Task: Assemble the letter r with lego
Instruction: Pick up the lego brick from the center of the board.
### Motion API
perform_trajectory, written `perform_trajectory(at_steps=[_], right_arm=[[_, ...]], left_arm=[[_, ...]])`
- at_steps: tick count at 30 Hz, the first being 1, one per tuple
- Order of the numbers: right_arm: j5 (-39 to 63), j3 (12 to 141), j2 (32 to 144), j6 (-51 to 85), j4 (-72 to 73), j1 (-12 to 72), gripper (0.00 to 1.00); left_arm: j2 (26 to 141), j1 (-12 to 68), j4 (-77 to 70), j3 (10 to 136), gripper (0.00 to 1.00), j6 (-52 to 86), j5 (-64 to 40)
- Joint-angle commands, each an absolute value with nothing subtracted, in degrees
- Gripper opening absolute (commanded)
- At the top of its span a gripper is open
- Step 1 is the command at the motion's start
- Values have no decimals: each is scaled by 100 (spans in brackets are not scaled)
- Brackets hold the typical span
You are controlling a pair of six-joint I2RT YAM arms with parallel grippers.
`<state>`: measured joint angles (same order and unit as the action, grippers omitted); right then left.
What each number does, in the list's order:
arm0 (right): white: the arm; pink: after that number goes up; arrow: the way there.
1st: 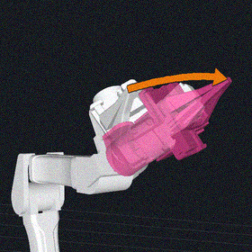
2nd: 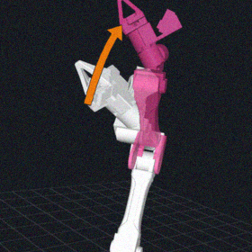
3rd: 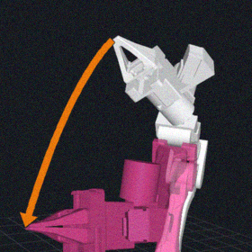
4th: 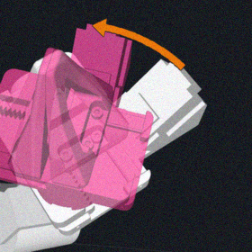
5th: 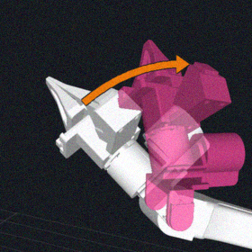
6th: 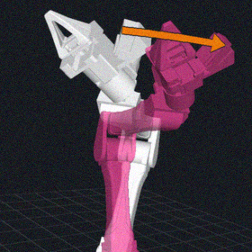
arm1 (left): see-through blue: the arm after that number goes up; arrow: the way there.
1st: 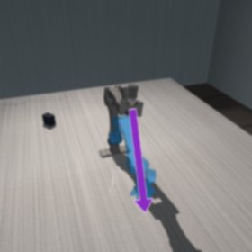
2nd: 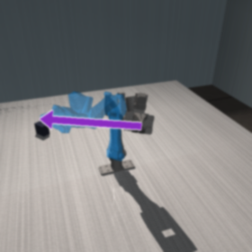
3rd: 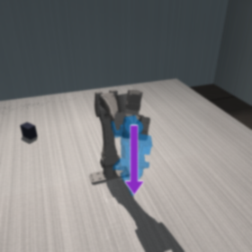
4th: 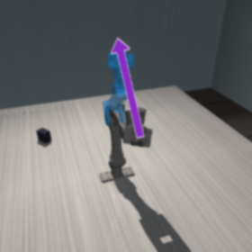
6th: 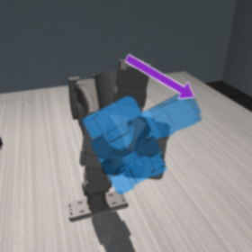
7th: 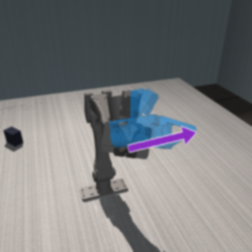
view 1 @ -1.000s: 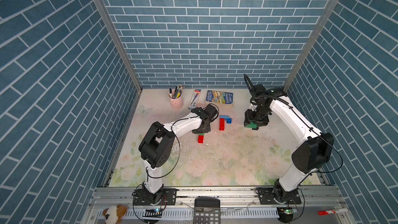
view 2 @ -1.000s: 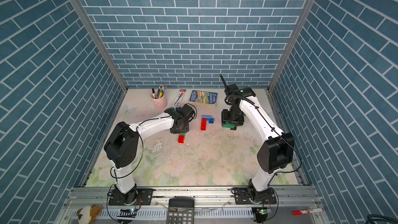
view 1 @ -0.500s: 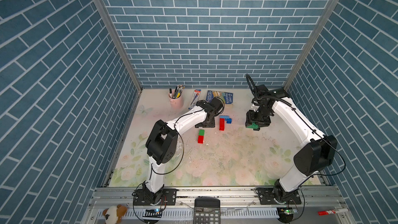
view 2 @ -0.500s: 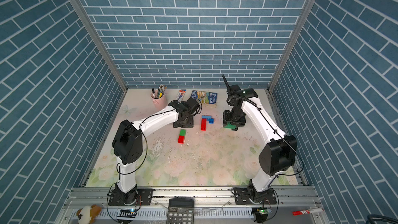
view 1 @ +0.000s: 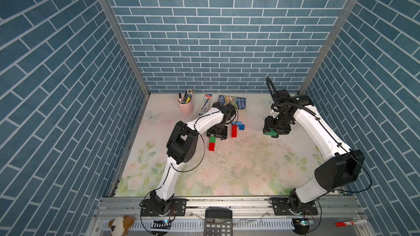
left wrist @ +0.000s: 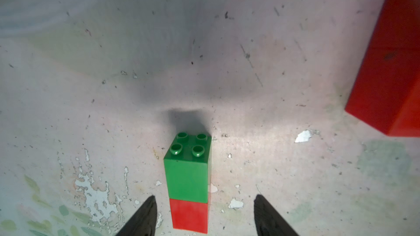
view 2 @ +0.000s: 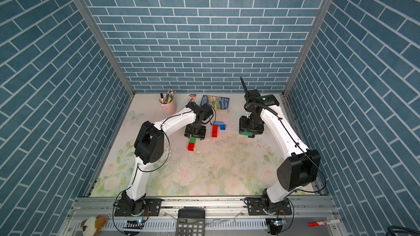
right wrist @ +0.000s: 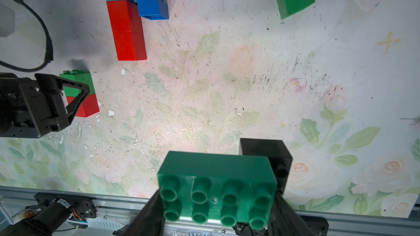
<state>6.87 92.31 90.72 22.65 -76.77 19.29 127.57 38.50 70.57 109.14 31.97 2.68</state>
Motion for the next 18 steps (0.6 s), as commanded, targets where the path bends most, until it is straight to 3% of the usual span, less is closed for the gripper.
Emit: perform_trajectory(at_steps=[1,18], right_arm=[[666,9176,8938,2296,-7707,1866,28],[677,9237,9027,2224,-7743,1728,28]], left_arm=[[12895,3789,7239,10882,69,3047,83],[13000,3753,6675,10385,62,3303,243]])
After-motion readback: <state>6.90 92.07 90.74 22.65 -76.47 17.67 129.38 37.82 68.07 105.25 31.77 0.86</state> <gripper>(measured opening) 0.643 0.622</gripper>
